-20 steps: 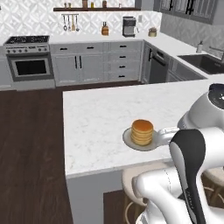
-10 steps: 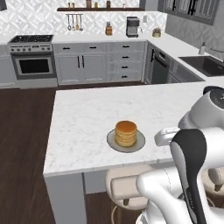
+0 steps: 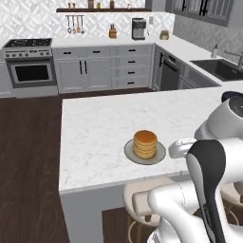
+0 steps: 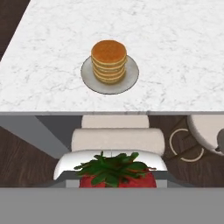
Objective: Take the strawberry from the fridge and place it on top of the pancake, located on the dining counter.
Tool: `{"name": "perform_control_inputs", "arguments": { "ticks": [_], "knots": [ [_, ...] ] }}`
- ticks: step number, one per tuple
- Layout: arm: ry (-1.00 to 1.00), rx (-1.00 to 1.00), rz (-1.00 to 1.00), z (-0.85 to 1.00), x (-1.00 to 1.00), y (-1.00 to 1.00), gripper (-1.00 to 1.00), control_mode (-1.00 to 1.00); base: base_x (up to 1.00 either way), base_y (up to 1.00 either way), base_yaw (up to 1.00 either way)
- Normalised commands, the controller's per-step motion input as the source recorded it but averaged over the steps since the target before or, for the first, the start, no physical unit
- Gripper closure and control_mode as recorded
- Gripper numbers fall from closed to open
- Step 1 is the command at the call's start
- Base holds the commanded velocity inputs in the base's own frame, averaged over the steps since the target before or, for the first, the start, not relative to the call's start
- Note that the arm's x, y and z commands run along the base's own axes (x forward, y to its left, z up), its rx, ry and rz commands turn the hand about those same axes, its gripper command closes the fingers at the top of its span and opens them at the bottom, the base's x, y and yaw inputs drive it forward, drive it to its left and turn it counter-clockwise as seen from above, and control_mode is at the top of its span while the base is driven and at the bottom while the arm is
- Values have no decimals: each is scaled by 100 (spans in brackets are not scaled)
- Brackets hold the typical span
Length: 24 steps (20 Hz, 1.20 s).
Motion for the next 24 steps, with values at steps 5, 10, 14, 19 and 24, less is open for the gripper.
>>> {"name": "perform_control_inputs", "arguments": {
  "ticks": [5, 10, 14, 19, 24],
  "knots": [
    [0, 0, 0, 0, 0, 0, 100, 100, 24, 29, -1],
    [0, 0, 0, 0, 0, 0, 100, 100, 31, 0, 0],
    [0, 0, 0, 0, 0, 0, 100, 100, 55, 0, 2],
    [-1, 0, 0, 16, 40, -6, 100, -100, 15, 0, 1],
    [6, 0, 5, 16, 100, -22, 100, -100, 0, 0, 0]
  ]
}}
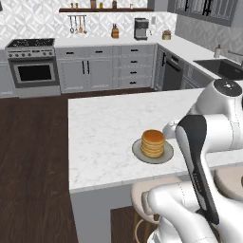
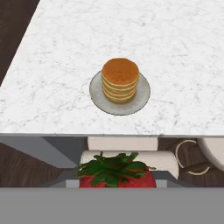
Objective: Take the strawberry from the fridge and place it on top of the pancake, located on the dining counter.
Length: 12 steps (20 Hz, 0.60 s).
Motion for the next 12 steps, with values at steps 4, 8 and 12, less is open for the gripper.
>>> {"name": "perform_control_inputs", "arguments": {
  "ticks": [4, 8, 12],
  "knots": [
    [4, 5, 5, -4, 100, -43, 100, -100, 0, 0, 0],
    [21, 5, 0, -21, 100, -21, 100, -100, 0, 0, 0],
    [19, 0, 0, -52, 100, 0, 100, -100, 0, 0, 0]
  ]
}}
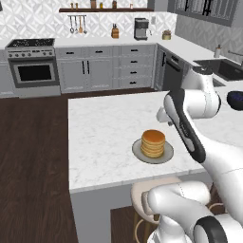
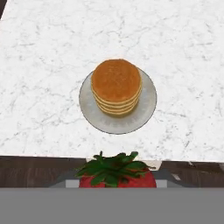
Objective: Take the strawberry from the fridge and place it on top of the pancake, located on the dining counter.
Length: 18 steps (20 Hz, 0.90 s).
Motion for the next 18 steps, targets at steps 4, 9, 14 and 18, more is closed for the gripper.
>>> {"name": "perform_control_inputs", "arguments": {
  "ticks": [4, 9, 14, 18],
  "knots": [
    [5, 0, 0, -71, 100, 0, 100, -100, 0, 0, 0],
    [-1, -1, 0, -71, 99, 0, 100, -100, 0, 0, 0],
    [-1, -7, 0, -74, 82, 0, 100, -100, 0, 0, 0],
    [0, -8, 0, -34, 3, 6, 100, -100, 0, 0, 0]
  ]
}}
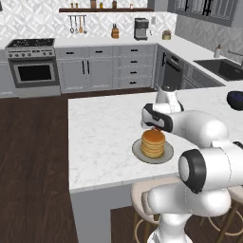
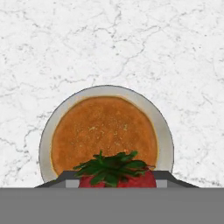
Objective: Take the strawberry from the fridge and place it on top of the pancake, located on the dining counter.
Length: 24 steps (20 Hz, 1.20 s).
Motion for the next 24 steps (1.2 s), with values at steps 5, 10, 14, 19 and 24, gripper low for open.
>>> {"name": "perform_control_inputs", "arguments": {
  "ticks": [5, 10, 14, 19, 24],
  "knots": [
    [0, -5, 0, -23, 0, 6, 100, -100, 0, 0, 0],
    [-12, -2, 0, -21, -10, 0, 100, -100, 0, 0, 0],
    [-9, 0, 0, -27, 0, 0, 100, -100, 0, 0, 0],
    [0, 0, 0, -33, 11, 0, 100, -100, 0, 0, 0],
    [0, 0, 0, -14, 9, 0, 100, -100, 0, 0, 0]
  ]
}}
